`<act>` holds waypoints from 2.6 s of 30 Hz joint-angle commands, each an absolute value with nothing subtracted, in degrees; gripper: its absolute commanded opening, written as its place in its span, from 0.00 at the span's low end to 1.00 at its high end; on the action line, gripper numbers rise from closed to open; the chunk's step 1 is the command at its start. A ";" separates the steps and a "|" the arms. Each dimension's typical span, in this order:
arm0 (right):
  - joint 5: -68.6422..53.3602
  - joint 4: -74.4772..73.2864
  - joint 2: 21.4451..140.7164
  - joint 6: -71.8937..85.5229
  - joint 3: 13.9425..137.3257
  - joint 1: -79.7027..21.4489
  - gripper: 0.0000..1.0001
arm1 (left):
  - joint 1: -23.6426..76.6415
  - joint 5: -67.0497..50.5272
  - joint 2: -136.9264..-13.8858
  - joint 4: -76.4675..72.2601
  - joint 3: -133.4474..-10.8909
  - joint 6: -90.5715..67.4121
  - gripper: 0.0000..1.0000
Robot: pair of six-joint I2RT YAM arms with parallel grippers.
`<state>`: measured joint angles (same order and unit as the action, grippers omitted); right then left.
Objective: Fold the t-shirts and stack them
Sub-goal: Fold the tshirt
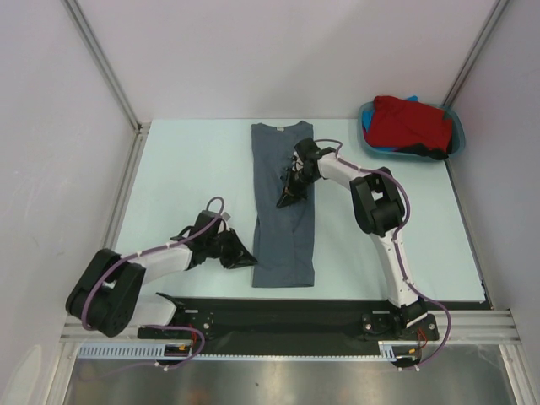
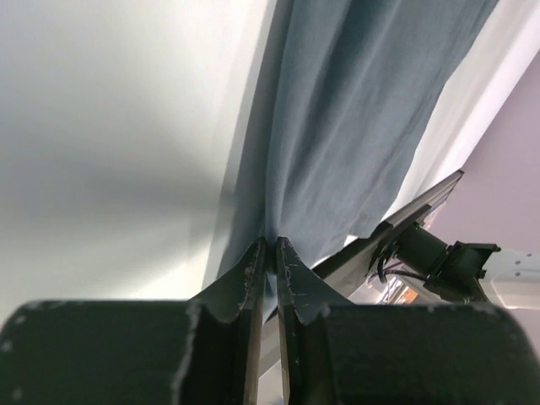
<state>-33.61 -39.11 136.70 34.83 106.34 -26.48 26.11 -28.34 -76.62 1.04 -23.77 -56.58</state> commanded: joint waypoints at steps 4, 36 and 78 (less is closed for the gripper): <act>-22.15 -42.98 141.77 31.55 108.02 -24.70 0.00 | 26.46 -26.98 -70.14 3.25 -19.17 -60.11 0.14; -16.80 -49.20 106.53 25.76 89.91 -21.97 0.60 | 26.28 -19.07 -62.31 13.19 -27.07 -52.21 0.74; -40.96 -20.91 87.88 47.29 36.65 -24.26 0.45 | 28.83 -28.30 -67.50 2.11 -18.90 -54.23 0.73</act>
<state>-40.01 -23.18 86.17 46.50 36.58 -23.92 28.01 -28.34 -68.16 3.01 -19.77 -53.60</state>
